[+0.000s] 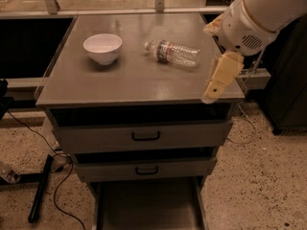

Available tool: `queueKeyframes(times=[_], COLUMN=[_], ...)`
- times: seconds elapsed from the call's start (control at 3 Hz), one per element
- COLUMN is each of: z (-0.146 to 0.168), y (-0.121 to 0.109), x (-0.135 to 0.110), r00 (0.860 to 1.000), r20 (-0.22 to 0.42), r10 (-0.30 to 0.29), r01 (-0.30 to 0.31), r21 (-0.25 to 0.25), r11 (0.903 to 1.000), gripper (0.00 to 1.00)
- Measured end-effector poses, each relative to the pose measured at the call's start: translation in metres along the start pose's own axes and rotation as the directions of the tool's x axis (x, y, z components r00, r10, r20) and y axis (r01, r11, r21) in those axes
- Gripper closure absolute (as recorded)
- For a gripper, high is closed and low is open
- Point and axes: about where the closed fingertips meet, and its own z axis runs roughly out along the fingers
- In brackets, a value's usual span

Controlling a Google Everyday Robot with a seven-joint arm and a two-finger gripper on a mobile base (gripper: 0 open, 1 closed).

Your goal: Place water bottle into bottom drawer

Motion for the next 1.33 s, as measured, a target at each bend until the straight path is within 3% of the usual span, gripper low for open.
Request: queueKeyframes(times=[0.33,0.67,1.0,1.33], z=[0.009,0.023,0.038,0.057], y=[-0.020,-0.057,-0.090,-0.114], x=[-0.009,-0.017,-0.016,-0.005], r00=[0.999,0.991,0.982,0.979], r20=[0.010,0.058,0.101,0.137], r10=[-0.048,-0.120,-0.159,-0.153], r01=[0.048,0.117,0.151,0.140], r21=[0.018,0.054,0.085,0.101], r11=[0.9987,0.9917,0.9850,0.9849], gripper=[0.00,0.00,0.00,0.00])
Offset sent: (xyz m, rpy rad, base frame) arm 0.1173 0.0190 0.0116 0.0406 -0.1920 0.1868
